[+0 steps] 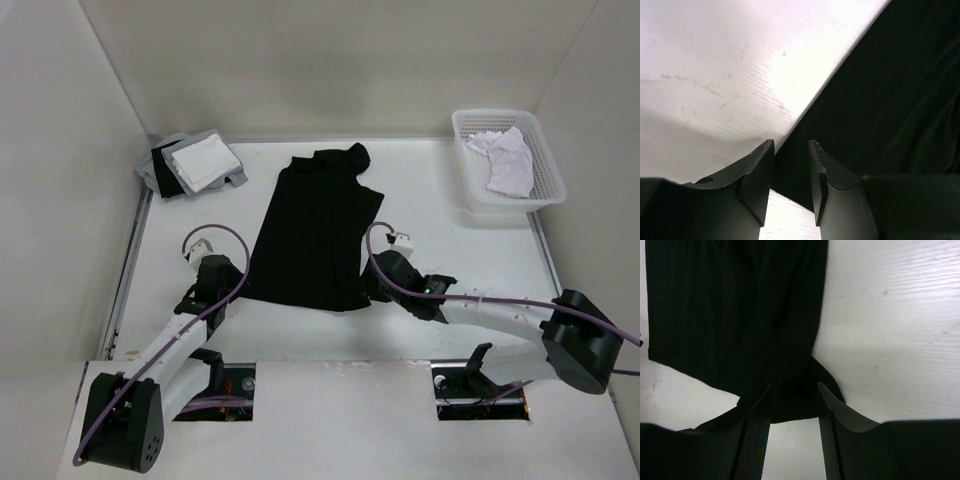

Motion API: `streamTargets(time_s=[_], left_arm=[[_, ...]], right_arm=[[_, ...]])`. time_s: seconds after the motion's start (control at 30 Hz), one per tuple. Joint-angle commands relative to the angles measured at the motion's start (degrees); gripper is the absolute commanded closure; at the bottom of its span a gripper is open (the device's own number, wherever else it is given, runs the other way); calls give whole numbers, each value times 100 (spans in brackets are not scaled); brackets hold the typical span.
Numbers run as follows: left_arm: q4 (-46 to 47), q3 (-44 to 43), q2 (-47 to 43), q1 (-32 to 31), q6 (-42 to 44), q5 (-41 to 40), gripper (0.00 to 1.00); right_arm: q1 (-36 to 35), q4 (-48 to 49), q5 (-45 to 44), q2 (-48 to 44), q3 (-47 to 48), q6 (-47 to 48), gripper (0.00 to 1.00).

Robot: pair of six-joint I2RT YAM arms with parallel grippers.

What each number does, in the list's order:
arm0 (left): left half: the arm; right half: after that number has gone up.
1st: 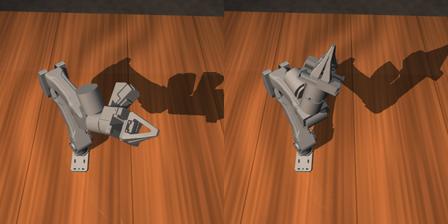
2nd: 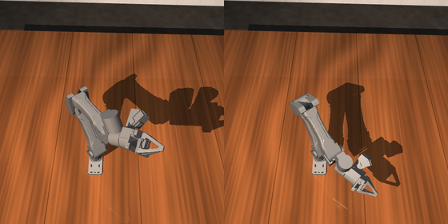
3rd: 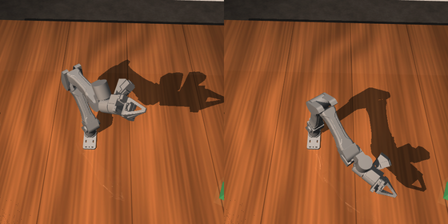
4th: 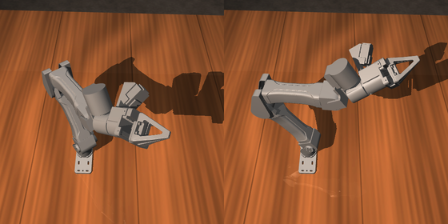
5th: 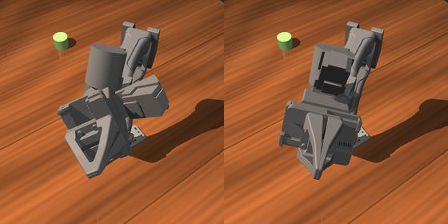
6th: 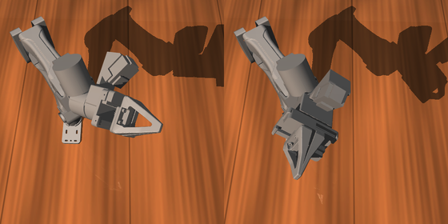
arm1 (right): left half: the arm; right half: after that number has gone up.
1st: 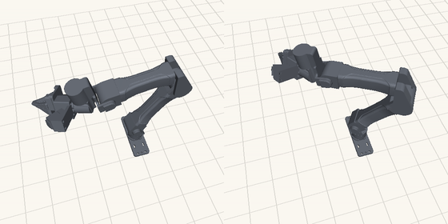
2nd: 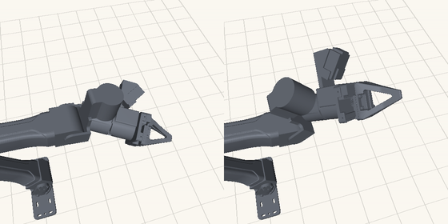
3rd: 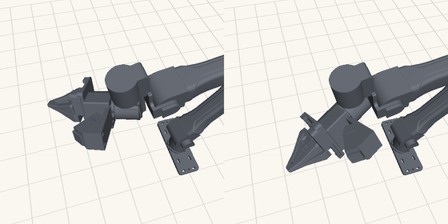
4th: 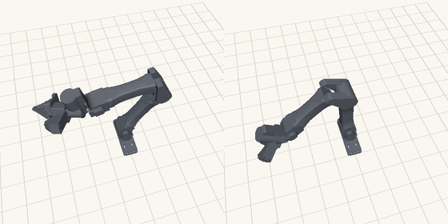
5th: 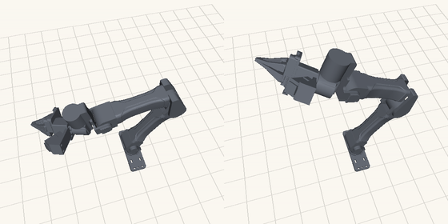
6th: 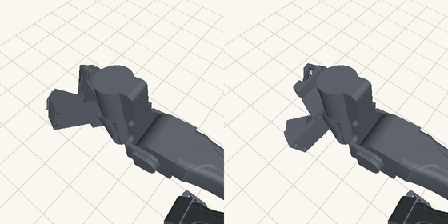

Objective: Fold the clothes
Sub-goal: Flatten the tank top out

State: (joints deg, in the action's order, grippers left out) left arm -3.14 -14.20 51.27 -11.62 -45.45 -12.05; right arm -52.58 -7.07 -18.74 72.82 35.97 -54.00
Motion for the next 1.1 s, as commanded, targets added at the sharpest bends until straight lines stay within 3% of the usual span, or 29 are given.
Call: streamTargets(time_s=[0.0,0.13,0.33,0.4,0.5,0.53,0.7,0.9,1.0,1.07], left_arm=[[199,-4,199,41,19,115,67],[147,-4,340,41,-104,124,63],[15,57,428,94,-403,379,66],[6,75,402,103,-473,493,75],[59,66,410,77,-482,634,88],[50,40,393,76,-473,686,90],[-38,31,-10,76,-456,766,95],[-380,5,-538,76,-473,766,96],[-538,5,-758,94,-473,757,96],[-688,-4,-933,94,-447,705,94]], right_arm=[[6,934,529,294,244,381,57],[225,1357,862,540,139,258,67],[323,1366,1277,620,-142,144,60],[296,1340,1233,480,-274,74,67],[296,1244,1180,260,-406,47,95],[305,1217,1075,111,-458,39,100],[612,551,232,-1486,-897,-163,100],[991,-1400,-139,-3448,-1399,-1120,100],[781,-2007,-182,-3748,-1645,-1797,92],[439,-2393,-470,-3906,-1829,-2279,79]])
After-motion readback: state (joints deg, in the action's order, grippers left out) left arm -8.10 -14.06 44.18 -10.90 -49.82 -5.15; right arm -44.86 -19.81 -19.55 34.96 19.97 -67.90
